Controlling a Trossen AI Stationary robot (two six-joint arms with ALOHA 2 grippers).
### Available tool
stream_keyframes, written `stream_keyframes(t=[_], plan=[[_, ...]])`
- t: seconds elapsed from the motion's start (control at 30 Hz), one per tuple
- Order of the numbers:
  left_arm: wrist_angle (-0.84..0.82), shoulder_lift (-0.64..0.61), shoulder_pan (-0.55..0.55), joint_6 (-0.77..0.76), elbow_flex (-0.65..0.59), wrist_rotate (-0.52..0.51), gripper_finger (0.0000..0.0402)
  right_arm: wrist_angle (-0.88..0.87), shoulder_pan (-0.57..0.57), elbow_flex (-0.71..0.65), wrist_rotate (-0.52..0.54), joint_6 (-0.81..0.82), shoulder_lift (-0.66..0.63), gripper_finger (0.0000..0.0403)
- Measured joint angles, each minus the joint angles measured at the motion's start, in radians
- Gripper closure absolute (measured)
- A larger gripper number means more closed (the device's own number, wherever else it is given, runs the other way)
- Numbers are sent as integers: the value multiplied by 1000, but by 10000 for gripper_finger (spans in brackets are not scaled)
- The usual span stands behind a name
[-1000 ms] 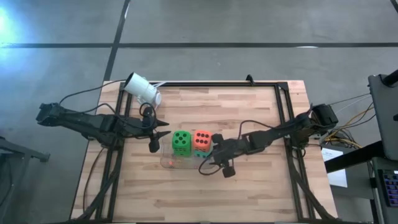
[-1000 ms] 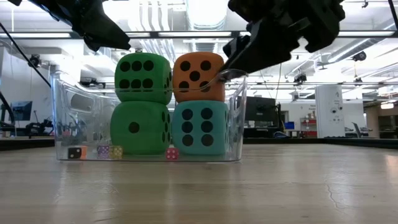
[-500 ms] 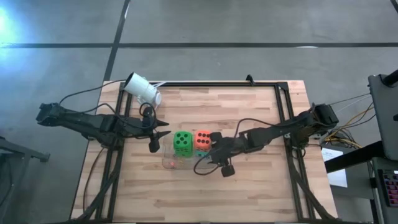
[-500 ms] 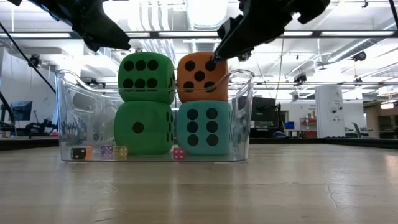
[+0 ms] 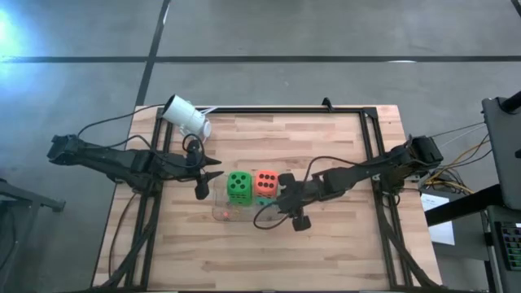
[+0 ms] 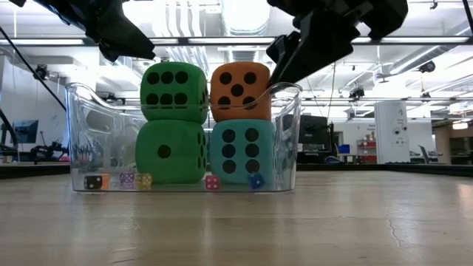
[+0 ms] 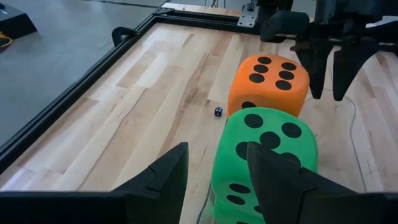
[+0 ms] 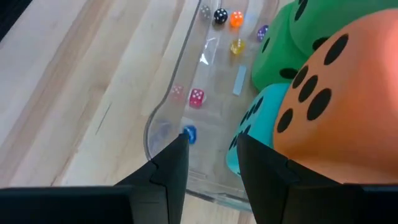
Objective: Pick & Place Dice
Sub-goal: Adjust the transparent bin
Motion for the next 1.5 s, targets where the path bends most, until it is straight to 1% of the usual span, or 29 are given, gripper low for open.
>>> stream_keyframes(t=[0.13,0.3,0.5,0.63,0.7,0.8,0.93,1.07,1.13,1.27,1.43,1.5], plan=[[0,0,0,0,0,0,231,-7,1,15,0,-8,-8,276],[-2,0,0,0,0,0,231,-96,3,21,0,28,-55,277],[-3,0,0,-1,0,0,231,-186,3,-23,14,87,-134,277],[-2,0,0,0,0,0,231,-180,2,-82,87,104,-168,282],[-2,0,0,-1,0,0,231,-172,1,-121,111,139,-173,282],[-2,0,0,-1,0,0,231,-96,-5,-183,119,172,-172,280],[-2,0,0,-1,0,0,231,28,-5,-256,140,169,-150,280],[0,-1,0,-1,0,0,231,149,-11,-296,142,174,-134,279],[0,-1,0,-1,0,0,231,204,-12,-300,142,173,-115,280],[0,-1,0,-1,0,0,231,249,-16,-292,141,161,-68,282],[0,0,0,-1,0,0,231,242,-23,-266,141,142,-4,279],[0,0,0,-1,0,0,231,264,-26,-249,140,128,18,278]])
